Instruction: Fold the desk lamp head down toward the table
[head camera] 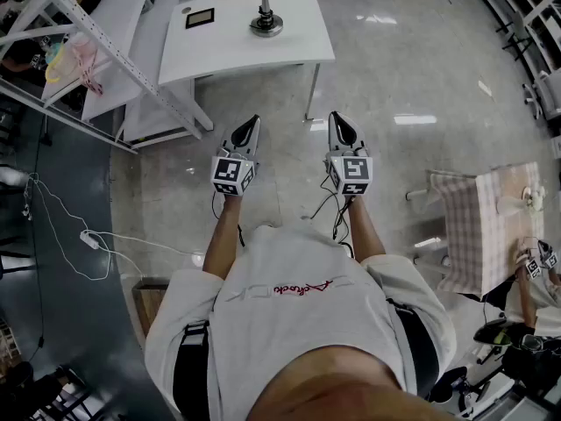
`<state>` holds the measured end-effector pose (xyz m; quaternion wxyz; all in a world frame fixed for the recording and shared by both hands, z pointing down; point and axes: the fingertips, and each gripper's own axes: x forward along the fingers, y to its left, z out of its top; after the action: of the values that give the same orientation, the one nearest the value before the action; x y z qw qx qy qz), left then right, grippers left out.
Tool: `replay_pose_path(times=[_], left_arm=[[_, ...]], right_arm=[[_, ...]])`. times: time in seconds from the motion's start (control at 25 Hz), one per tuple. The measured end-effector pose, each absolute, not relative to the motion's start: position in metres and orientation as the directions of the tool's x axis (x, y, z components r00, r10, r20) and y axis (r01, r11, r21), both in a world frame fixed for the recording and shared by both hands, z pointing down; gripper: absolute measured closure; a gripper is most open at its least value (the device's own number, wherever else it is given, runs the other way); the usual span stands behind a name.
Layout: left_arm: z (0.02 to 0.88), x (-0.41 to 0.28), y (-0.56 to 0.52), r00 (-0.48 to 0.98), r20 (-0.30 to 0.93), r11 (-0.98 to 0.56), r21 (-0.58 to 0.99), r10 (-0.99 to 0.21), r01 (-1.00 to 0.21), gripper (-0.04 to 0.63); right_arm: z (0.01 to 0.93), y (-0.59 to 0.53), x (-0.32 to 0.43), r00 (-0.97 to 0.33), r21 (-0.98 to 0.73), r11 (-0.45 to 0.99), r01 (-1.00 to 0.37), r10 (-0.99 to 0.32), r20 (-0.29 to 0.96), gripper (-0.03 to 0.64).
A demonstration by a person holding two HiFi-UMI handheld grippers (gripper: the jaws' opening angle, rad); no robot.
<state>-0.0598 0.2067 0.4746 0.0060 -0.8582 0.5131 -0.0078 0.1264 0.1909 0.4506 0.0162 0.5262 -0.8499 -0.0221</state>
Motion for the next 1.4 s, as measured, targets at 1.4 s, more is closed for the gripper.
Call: replay_pose_path(times=[1.4], left_arm=[[0.488,0.015,0.205,0.448,0.022,-0.448,-0.025,-0.894,-0.894,0.569]], right_arm=[[0.46,0.183,0.18,-0.512,0.071,0.511,-0.857,-0.859,-0.003,0.604]])
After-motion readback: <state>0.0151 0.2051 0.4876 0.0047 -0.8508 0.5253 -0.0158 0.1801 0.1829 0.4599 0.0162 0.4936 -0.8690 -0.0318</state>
